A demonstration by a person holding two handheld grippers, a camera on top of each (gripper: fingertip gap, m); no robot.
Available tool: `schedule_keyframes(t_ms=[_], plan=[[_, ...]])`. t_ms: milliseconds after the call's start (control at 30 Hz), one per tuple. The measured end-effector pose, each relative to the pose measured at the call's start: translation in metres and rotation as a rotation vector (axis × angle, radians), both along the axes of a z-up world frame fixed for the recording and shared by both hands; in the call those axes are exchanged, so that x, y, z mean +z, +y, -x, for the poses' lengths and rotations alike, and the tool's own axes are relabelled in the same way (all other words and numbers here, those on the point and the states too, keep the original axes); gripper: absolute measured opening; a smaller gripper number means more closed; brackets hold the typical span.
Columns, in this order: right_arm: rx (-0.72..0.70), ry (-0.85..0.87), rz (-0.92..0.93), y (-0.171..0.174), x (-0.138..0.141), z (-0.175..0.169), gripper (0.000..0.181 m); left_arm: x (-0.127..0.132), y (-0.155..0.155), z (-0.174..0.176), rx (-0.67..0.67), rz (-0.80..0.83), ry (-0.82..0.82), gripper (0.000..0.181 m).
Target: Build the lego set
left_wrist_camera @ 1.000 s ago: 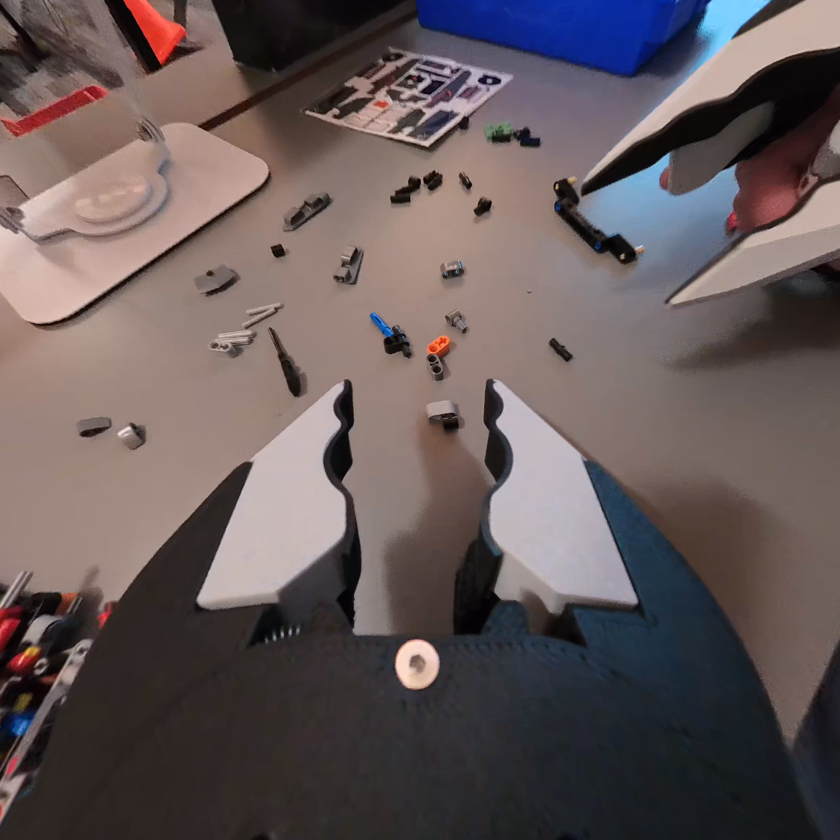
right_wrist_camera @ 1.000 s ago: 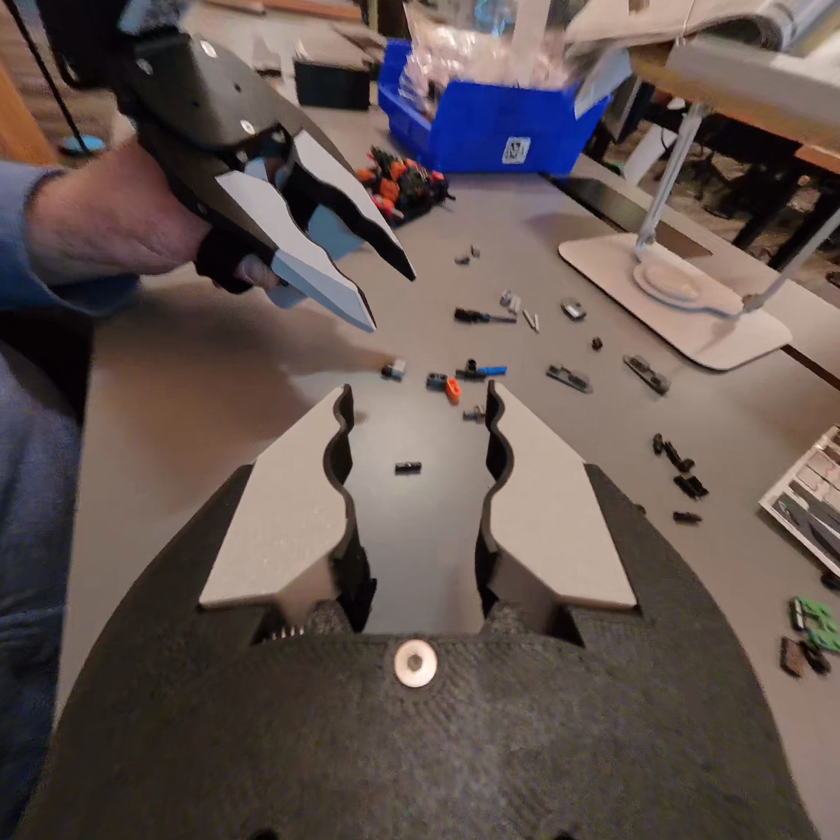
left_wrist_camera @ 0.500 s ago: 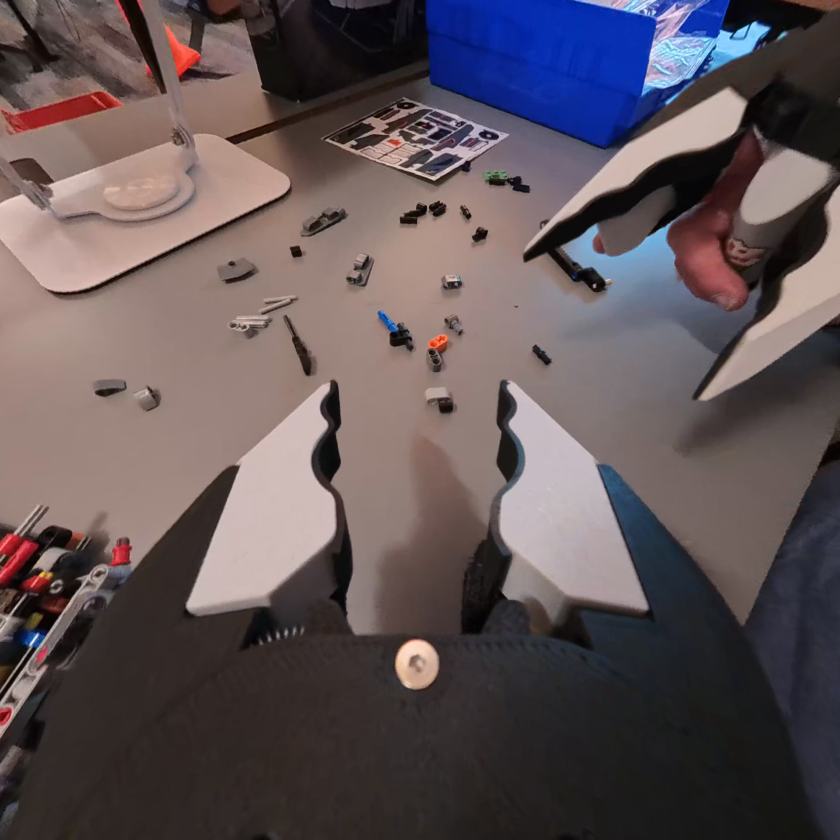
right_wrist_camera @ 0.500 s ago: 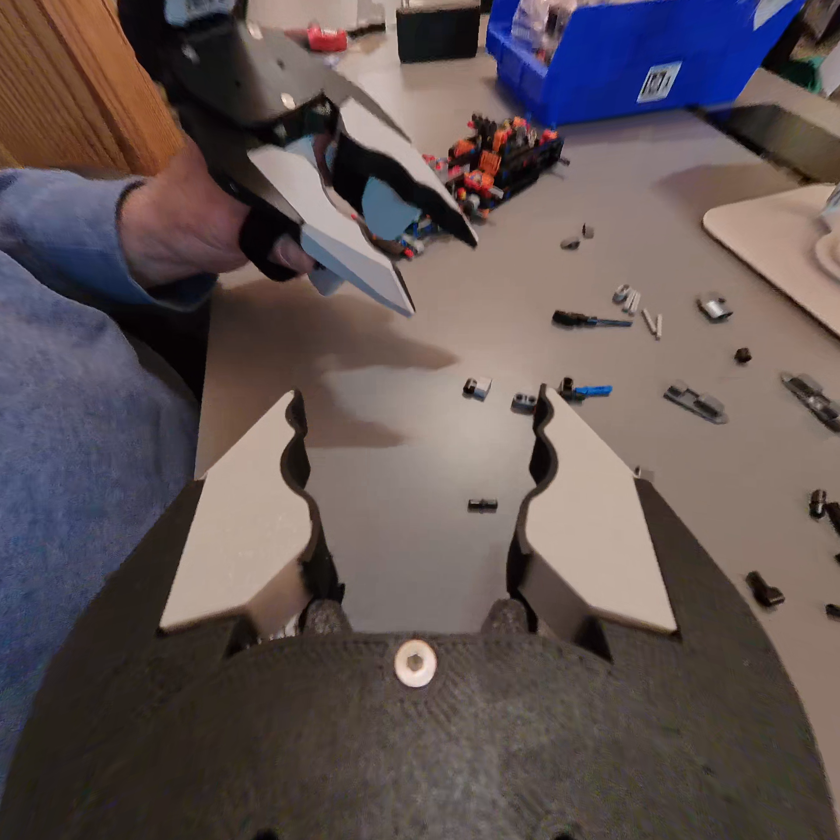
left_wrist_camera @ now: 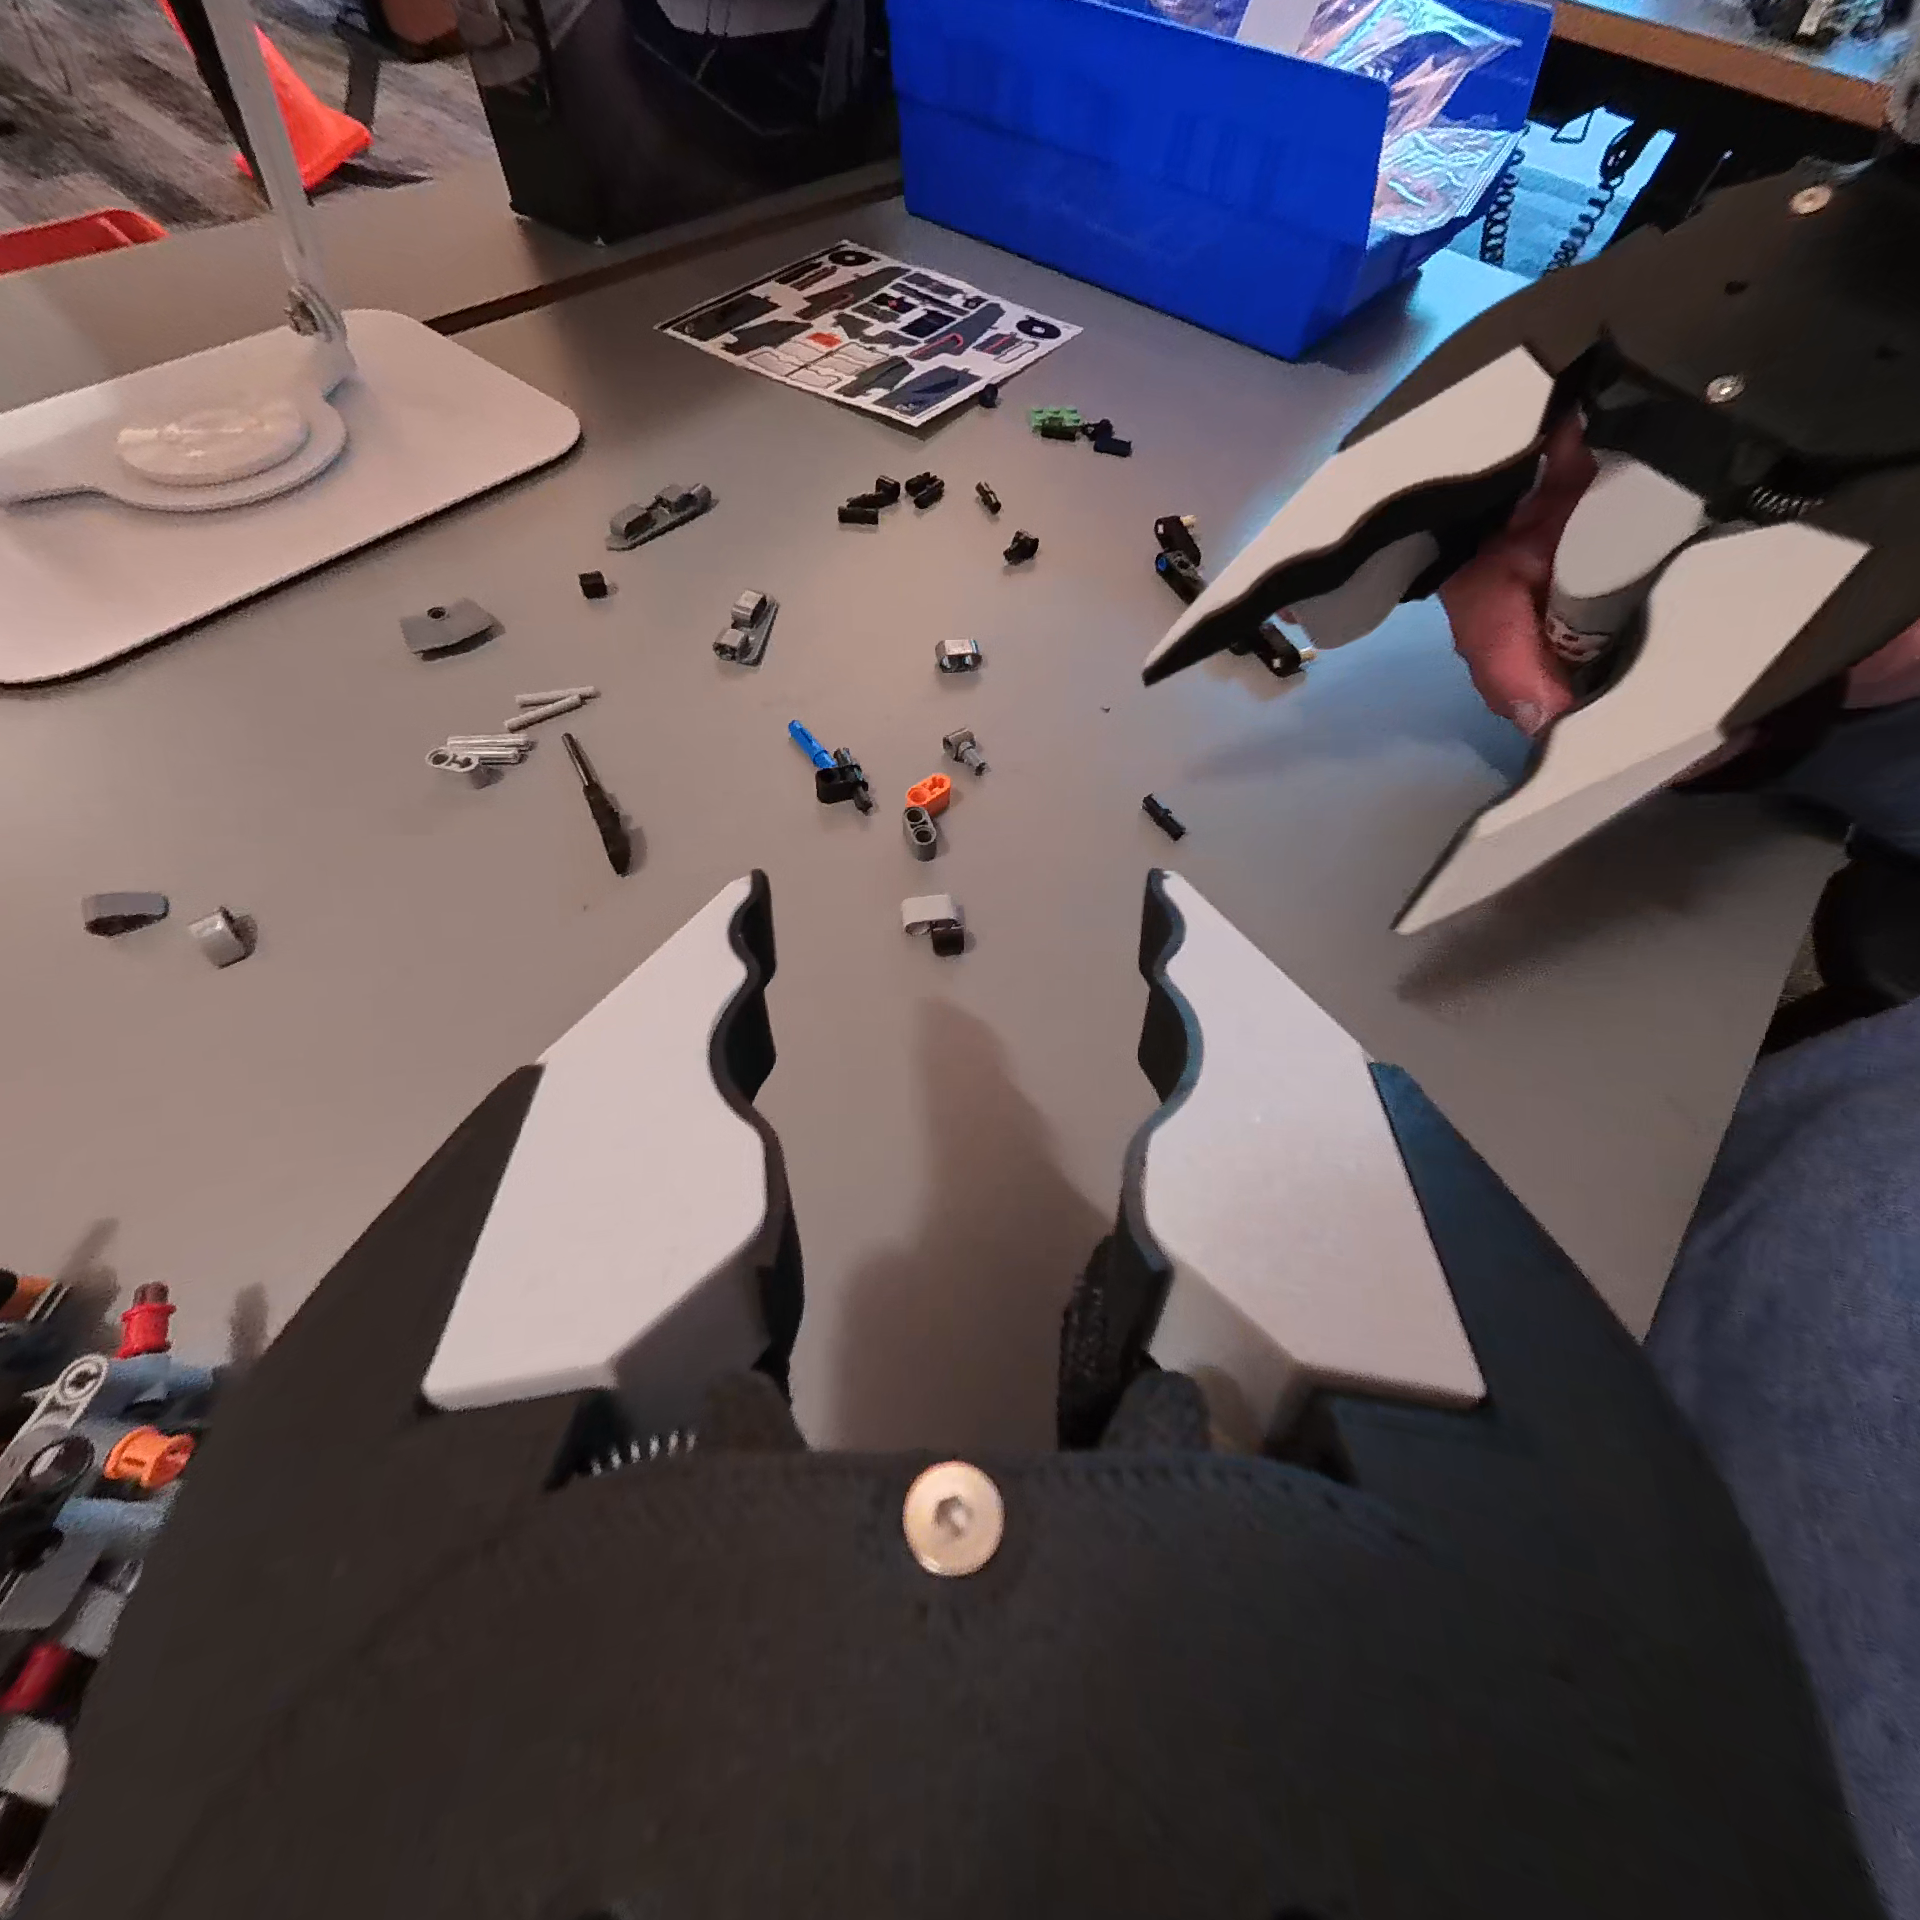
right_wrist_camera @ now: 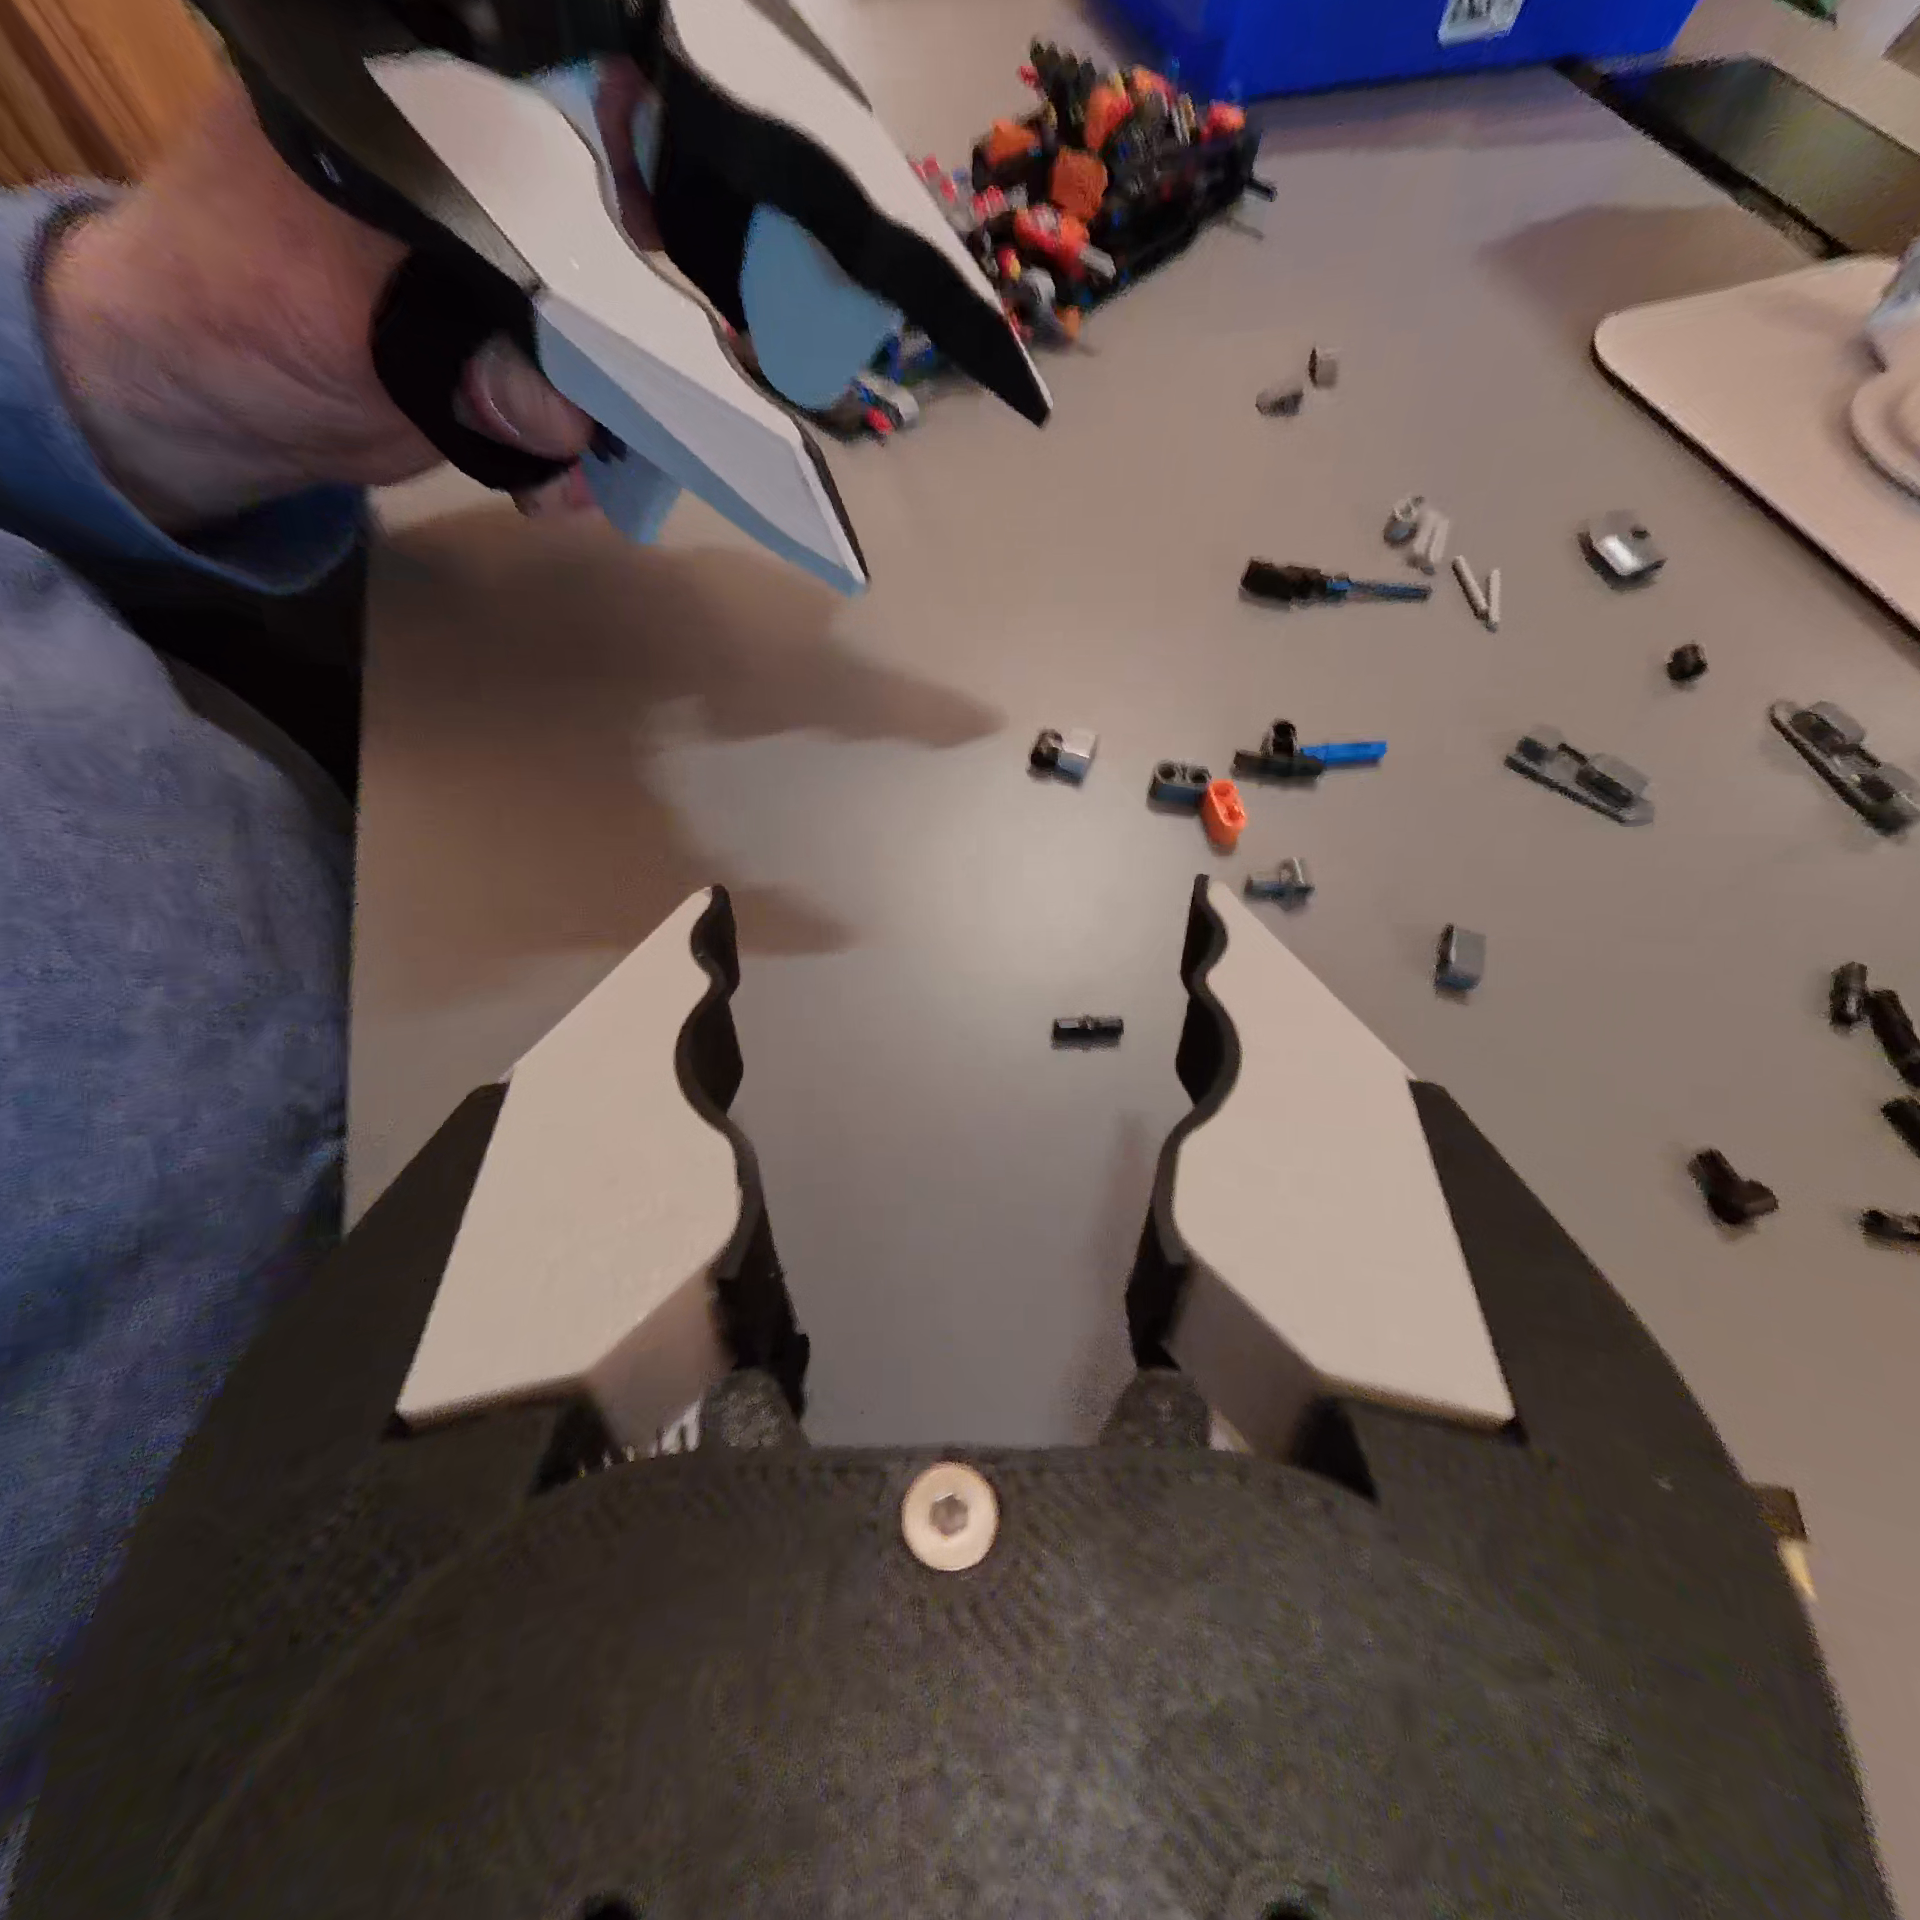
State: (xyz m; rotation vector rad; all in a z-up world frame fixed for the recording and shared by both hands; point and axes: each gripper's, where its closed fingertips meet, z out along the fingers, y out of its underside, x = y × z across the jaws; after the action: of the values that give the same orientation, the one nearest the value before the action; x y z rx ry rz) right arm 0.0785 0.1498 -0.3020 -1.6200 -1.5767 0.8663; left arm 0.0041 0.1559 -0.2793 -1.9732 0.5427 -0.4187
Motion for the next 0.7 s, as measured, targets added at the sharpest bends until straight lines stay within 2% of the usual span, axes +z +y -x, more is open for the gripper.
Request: schedule_keyframes(t_ms=[67,200,267,333,433,533,567,700], plan=[[-0.025,-0.033,0.012,0.003,-0.010,-0.003,0.088,-0.002,0.001,-0.003,-0.011,0.006,0.004,0.069],[-0.042,-0.050,0.067,0.001,-0.021,-0.006,0.115,-0.005,0.000,-0.012,-0.037,0.007,0.004,0.069],[-0.051,-0.081,0.069,0.002,-0.026,-0.008,0.135,-0.009,0.000,-0.014,-0.044,0.015,0.006,0.069],[-0.072,-0.097,0.053,0.005,-0.029,-0.011,0.139,-0.010,0.000,-0.018,-0.062,0.025,-0.009,0.070],[-0.111,-0.135,0.034,0.009,-0.034,-0.013,0.138,-0.011,0.000,-0.025,-0.088,0.025,-0.001,0.070],[-0.200,-0.187,-0.034,0.021,-0.042,-0.016,0.114,-0.014,0.001,-0.033,-0.116,0.031,-0.002,0.070],[-0.214,-0.186,-0.028,0.023,-0.042,-0.016,0.111,-0.016,0.001,-0.035,-0.124,0.034,0.000,0.070],[-0.256,-0.212,0.055,0.027,-0.047,-0.017,0.114,-0.022,0.003,-0.045,-0.153,0.042,0.009,0.070]])
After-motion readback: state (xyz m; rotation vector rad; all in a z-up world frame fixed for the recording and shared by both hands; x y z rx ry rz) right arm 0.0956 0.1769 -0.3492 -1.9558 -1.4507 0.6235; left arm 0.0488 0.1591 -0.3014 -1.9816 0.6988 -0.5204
